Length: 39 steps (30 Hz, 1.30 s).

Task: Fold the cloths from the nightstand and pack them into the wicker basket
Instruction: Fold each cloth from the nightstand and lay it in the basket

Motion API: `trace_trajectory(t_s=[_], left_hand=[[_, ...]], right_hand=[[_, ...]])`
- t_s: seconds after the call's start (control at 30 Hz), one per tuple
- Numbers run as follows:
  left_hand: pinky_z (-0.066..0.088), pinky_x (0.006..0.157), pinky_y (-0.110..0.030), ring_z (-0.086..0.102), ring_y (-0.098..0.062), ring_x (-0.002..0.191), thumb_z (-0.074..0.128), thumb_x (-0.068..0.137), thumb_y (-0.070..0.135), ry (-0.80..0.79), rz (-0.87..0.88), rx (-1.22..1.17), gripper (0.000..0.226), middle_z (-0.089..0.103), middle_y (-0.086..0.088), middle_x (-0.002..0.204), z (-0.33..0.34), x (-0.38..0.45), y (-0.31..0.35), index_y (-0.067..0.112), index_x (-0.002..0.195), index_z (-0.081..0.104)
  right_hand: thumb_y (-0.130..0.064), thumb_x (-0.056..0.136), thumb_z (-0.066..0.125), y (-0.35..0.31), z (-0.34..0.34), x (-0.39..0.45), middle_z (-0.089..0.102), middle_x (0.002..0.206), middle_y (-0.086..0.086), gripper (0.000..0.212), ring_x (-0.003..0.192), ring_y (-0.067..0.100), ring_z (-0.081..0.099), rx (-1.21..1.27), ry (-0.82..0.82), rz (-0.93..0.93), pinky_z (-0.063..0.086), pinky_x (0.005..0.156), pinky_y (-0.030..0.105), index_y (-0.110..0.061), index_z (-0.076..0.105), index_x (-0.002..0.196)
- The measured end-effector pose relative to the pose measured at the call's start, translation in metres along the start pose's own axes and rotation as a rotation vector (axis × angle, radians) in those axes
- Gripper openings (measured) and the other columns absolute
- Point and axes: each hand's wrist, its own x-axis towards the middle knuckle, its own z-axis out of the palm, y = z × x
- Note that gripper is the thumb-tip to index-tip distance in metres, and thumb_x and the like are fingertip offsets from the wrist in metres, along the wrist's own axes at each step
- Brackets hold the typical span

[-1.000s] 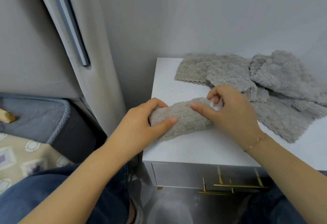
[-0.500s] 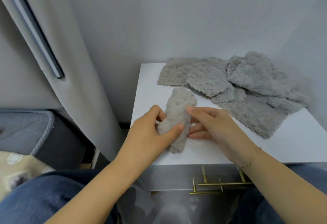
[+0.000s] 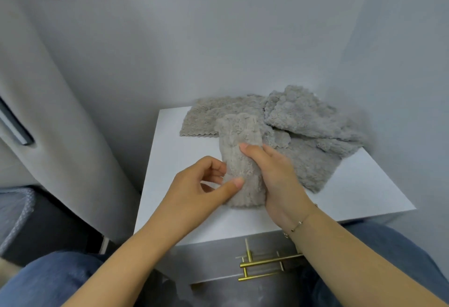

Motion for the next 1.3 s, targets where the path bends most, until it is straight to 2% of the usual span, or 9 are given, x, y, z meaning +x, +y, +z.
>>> trace_trajectory(t_s=[0.27, 0.43, 0.53, 0.7, 0.8, 0.93, 1.07, 1.2, 1.3], left_hand=[[0.054, 0.084, -0.029, 0.066, -0.004, 0.091, 0.062, 0.09, 0.036, 0.029, 0.061, -0.008, 0.009, 0.072, 0.013, 0.097, 0.022, -0.007, 0.042, 0.036, 0.097, 0.067], [0.054, 0.086, -0.032, 0.066, -0.004, 0.092, 0.062, 0.091, 0.032, -0.119, 0.122, -0.089, 0.01, 0.073, 0.012, 0.097, 0.073, -0.019, 0.079, 0.035, 0.098, 0.068], [0.054, 0.083, -0.028, 0.065, -0.003, 0.089, 0.061, 0.091, 0.025, -0.185, 0.147, -0.125, 0.011, 0.073, 0.012, 0.092, 0.111, -0.036, 0.096, 0.032, 0.093, 0.069], [0.052, 0.079, -0.019, 0.066, -0.002, 0.087, 0.065, 0.09, 0.023, -0.422, 0.19, -0.185, 0.008, 0.072, 0.009, 0.092, 0.167, -0.077, 0.119, 0.028, 0.093, 0.07], [0.051, 0.078, -0.013, 0.064, 0.002, 0.085, 0.066, 0.09, 0.024, -0.521, 0.231, -0.141, 0.009, 0.071, 0.01, 0.094, 0.19, -0.09, 0.123, 0.029, 0.097, 0.069], [0.053, 0.087, -0.023, 0.066, -0.009, 0.094, 0.064, 0.091, 0.025, -0.717, 0.254, -0.105, 0.009, 0.072, 0.007, 0.098, 0.224, -0.12, 0.129, 0.03, 0.098, 0.068], [0.048, 0.073, -0.007, 0.065, -0.004, 0.09, 0.065, 0.092, 0.022, -0.843, 0.309, 0.001, 0.009, 0.07, 0.01, 0.094, 0.267, -0.153, 0.127, 0.03, 0.095, 0.068], [0.043, 0.069, -0.002, 0.06, 0.004, 0.086, 0.061, 0.093, 0.023, -0.968, 0.368, 0.141, 0.008, 0.066, 0.013, 0.094, 0.309, -0.179, 0.121, 0.029, 0.097, 0.065], [0.043, 0.069, -0.006, 0.058, 0.003, 0.086, 0.059, 0.094, 0.025, -1.04, 0.396, 0.257, 0.009, 0.063, 0.016, 0.094, 0.34, -0.191, 0.114, 0.032, 0.098, 0.063]], right_hand=[[-0.028, 0.076, 0.068, -0.035, -0.052, -0.053, 0.074, 0.107, 0.002, 0.04, 0.099, 0.018, 0.071, 0.121, 0.088, -0.191, 0.057, 0.081, 0.036, -0.016, 0.066, 0.115], [-0.032, 0.07, 0.066, -0.055, -0.107, -0.114, 0.074, 0.107, 0.007, 0.049, 0.093, 0.021, 0.071, 0.119, 0.245, -0.277, 0.058, 0.07, 0.032, -0.013, 0.066, 0.115], [-0.027, 0.069, 0.078, -0.057, -0.137, -0.156, 0.074, 0.099, 0.013, 0.045, 0.08, 0.025, 0.072, 0.132, 0.325, -0.277, 0.057, 0.06, 0.033, -0.011, 0.068, 0.11], [-0.017, 0.067, 0.077, -0.045, -0.172, -0.235, 0.072, 0.082, 0.016, 0.032, 0.063, 0.028, 0.069, 0.166, 0.471, -0.327, 0.054, 0.049, 0.032, -0.008, 0.069, 0.097], [-0.02, 0.069, 0.065, -0.034, -0.187, -0.277, 0.074, 0.082, 0.015, 0.028, 0.065, 0.026, 0.071, 0.158, 0.57, -0.367, 0.056, 0.05, 0.031, -0.009, 0.069, 0.095], [-0.018, 0.07, 0.063, -0.005, -0.215, -0.334, 0.074, 0.087, 0.015, 0.036, 0.066, 0.025, 0.071, 0.202, 0.717, -0.385, 0.056, 0.05, 0.03, -0.009, 0.068, 0.104], [-0.024, 0.069, 0.066, 0.022, -0.244, -0.371, 0.074, 0.098, 0.016, 0.045, 0.076, 0.026, 0.072, 0.199, 0.8, -0.387, 0.06, 0.059, 0.032, -0.01, 0.067, 0.112], [-0.022, 0.078, 0.062, 0.05, -0.28, -0.392, 0.074, 0.102, 0.014, 0.037, 0.088, 0.029, 0.072, 0.268, 0.905, -0.365, 0.061, 0.07, 0.038, -0.013, 0.066, 0.114], [-0.017, 0.09, 0.058, 0.066, -0.31, -0.395, 0.075, 0.1, 0.012, 0.025, 0.088, 0.026, 0.073, 0.342, 1.004, -0.368, 0.061, 0.066, 0.035, -0.011, 0.065, 0.113]])
